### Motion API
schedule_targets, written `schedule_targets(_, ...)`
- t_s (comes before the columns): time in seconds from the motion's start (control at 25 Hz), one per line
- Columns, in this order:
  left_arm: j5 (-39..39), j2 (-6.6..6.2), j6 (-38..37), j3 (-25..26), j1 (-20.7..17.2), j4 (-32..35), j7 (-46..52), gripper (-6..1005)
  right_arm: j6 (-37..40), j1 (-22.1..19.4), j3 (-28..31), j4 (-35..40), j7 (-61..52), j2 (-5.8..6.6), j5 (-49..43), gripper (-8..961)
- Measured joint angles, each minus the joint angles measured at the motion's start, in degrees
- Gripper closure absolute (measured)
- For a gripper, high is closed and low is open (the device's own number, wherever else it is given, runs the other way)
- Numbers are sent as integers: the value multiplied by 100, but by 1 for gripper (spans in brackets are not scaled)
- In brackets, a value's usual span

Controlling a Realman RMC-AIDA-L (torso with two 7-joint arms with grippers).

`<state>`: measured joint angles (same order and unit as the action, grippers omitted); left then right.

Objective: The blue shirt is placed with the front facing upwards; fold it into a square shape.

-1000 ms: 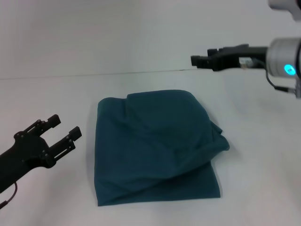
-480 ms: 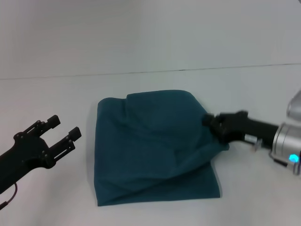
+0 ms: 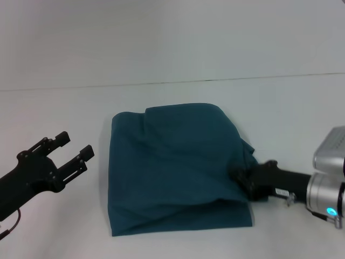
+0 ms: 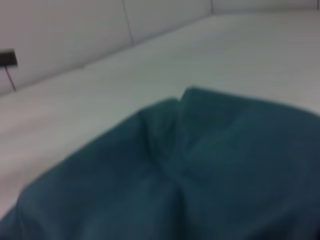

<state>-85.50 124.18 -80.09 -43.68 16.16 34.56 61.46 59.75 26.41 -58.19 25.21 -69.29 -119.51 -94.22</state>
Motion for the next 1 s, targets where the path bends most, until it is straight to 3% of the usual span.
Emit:
schedule_targets(0.36, -14, -7, 12, 0, 10, -19, -3, 268, -6, -218, 93, 71, -55, 58, -347, 945)
schedule_targets(0.64, 17, 0, -37, 1, -11, -19, -4, 268, 1075, -519, 968, 182, 496, -40, 638, 946)
schedule_targets(0.76, 20, 7, -37, -1, 11, -19, -3, 268, 1106, -273, 895, -260, 983, -56, 1079, 946)
schedule_targets(1.0, 23, 11, -34, -14, 76, -35, -3, 267, 649, 395, 605, -1386, 1949, -65, 1022, 947)
